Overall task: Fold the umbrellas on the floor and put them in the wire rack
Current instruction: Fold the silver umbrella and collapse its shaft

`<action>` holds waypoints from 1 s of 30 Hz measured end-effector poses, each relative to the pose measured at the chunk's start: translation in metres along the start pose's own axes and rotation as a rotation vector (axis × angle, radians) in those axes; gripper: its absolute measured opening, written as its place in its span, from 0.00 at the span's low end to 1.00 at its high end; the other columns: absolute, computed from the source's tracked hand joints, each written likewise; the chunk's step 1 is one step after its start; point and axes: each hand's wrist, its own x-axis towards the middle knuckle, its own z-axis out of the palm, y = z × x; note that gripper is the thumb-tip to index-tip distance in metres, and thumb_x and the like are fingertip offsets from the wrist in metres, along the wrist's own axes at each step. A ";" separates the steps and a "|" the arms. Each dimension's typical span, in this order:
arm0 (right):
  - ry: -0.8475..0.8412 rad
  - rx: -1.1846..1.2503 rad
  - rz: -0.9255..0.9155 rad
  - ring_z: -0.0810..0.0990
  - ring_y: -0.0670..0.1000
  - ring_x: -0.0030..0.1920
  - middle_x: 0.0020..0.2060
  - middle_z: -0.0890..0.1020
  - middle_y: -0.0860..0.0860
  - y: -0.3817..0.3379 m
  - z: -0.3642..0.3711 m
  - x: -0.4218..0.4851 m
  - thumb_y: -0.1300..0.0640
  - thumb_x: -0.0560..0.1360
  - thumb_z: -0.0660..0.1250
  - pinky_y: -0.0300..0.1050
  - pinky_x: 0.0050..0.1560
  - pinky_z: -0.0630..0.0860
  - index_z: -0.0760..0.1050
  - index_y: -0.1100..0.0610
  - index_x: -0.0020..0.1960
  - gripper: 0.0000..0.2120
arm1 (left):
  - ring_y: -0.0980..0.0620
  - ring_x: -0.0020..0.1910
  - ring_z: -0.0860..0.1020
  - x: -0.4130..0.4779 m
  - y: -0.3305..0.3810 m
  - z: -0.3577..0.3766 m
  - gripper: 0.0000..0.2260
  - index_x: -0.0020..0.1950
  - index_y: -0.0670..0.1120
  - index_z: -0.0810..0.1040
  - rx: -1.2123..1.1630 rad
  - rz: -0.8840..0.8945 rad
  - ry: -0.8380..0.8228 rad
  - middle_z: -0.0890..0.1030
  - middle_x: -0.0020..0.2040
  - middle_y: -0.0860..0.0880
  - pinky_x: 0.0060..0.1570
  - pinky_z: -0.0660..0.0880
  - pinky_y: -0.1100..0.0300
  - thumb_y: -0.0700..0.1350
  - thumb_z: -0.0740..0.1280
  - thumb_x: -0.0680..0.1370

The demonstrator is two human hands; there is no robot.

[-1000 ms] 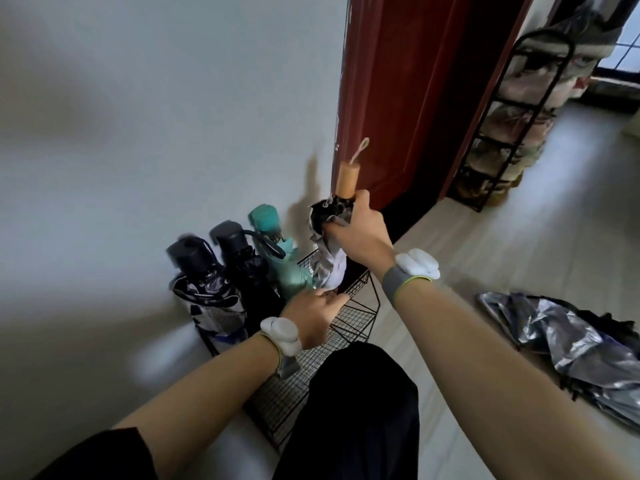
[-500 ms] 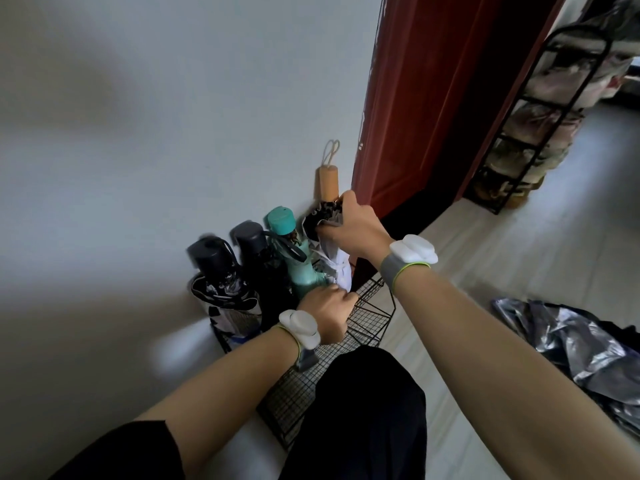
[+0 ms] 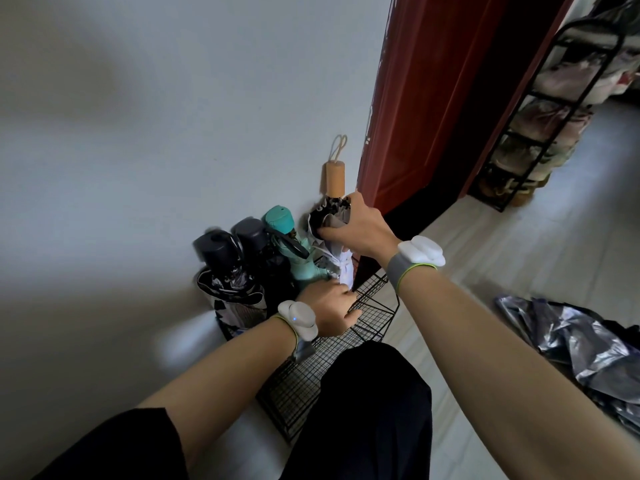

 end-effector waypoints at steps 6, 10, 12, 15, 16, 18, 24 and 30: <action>-0.029 -0.052 0.048 0.78 0.57 0.54 0.55 0.76 0.53 0.006 -0.001 -0.002 0.39 0.72 0.74 0.47 0.47 0.74 0.65 0.57 0.68 0.35 | 0.43 0.59 0.75 -0.001 -0.007 -0.030 0.12 0.57 0.42 0.80 0.493 0.188 -0.131 0.80 0.54 0.45 0.55 0.70 0.53 0.42 0.62 0.76; -0.039 -0.061 0.043 0.79 0.58 0.50 0.55 0.78 0.57 0.003 -0.001 -0.003 0.42 0.74 0.72 0.49 0.47 0.78 0.65 0.57 0.68 0.32 | 0.54 0.33 0.78 0.002 -0.017 -0.032 0.06 0.25 0.51 0.81 0.552 0.170 -0.111 0.77 0.27 0.56 0.35 0.72 0.64 0.47 0.66 0.62; -0.044 -0.076 0.033 0.77 0.58 0.50 0.55 0.78 0.57 0.003 0.000 -0.002 0.43 0.75 0.71 0.49 0.46 0.76 0.66 0.57 0.68 0.29 | 0.54 0.30 0.78 0.006 -0.024 -0.023 0.08 0.21 0.51 0.78 0.583 0.200 -0.120 0.75 0.23 0.57 0.33 0.71 0.66 0.49 0.76 0.55; -0.041 -0.094 0.022 0.76 0.59 0.49 0.57 0.79 0.59 0.006 0.000 -0.001 0.47 0.77 0.69 0.49 0.46 0.75 0.66 0.56 0.68 0.25 | 0.56 0.31 0.78 0.008 -0.024 -0.021 0.13 0.22 0.54 0.79 0.630 0.278 -0.138 0.76 0.24 0.58 0.31 0.70 0.67 0.54 0.81 0.48; -0.043 -0.099 0.015 0.75 0.59 0.49 0.56 0.79 0.58 0.006 -0.001 -0.002 0.48 0.78 0.68 0.48 0.46 0.74 0.66 0.56 0.69 0.25 | 0.56 0.35 0.80 0.005 -0.016 -0.032 0.10 0.27 0.55 0.82 0.693 0.243 -0.215 0.79 0.28 0.59 0.34 0.71 0.66 0.56 0.80 0.54; -0.050 -0.107 -0.005 0.73 0.58 0.48 0.55 0.78 0.57 0.006 -0.001 -0.003 0.47 0.79 0.67 0.47 0.45 0.71 0.66 0.56 0.70 0.25 | 0.52 0.54 0.80 0.003 -0.006 -0.042 0.08 0.49 0.53 0.86 0.744 0.270 -0.427 0.85 0.49 0.54 0.49 0.73 0.60 0.51 0.69 0.75; -0.053 -0.099 -0.013 0.76 0.60 0.50 0.51 0.78 0.56 0.006 0.000 -0.003 0.41 0.76 0.69 0.47 0.44 0.70 0.68 0.57 0.65 0.26 | 0.49 0.45 0.81 0.002 -0.010 -0.045 0.12 0.41 0.51 0.84 0.722 0.309 -0.375 0.83 0.42 0.50 0.39 0.72 0.59 0.41 0.61 0.70; -0.054 -0.101 0.022 0.79 0.61 0.51 0.53 0.78 0.58 0.004 -0.001 -0.004 0.40 0.76 0.69 0.49 0.44 0.74 0.67 0.58 0.64 0.28 | 0.54 0.38 0.79 0.011 -0.022 -0.032 0.03 0.31 0.56 0.83 0.851 0.288 -0.177 0.80 0.31 0.56 0.35 0.69 0.64 0.51 0.76 0.62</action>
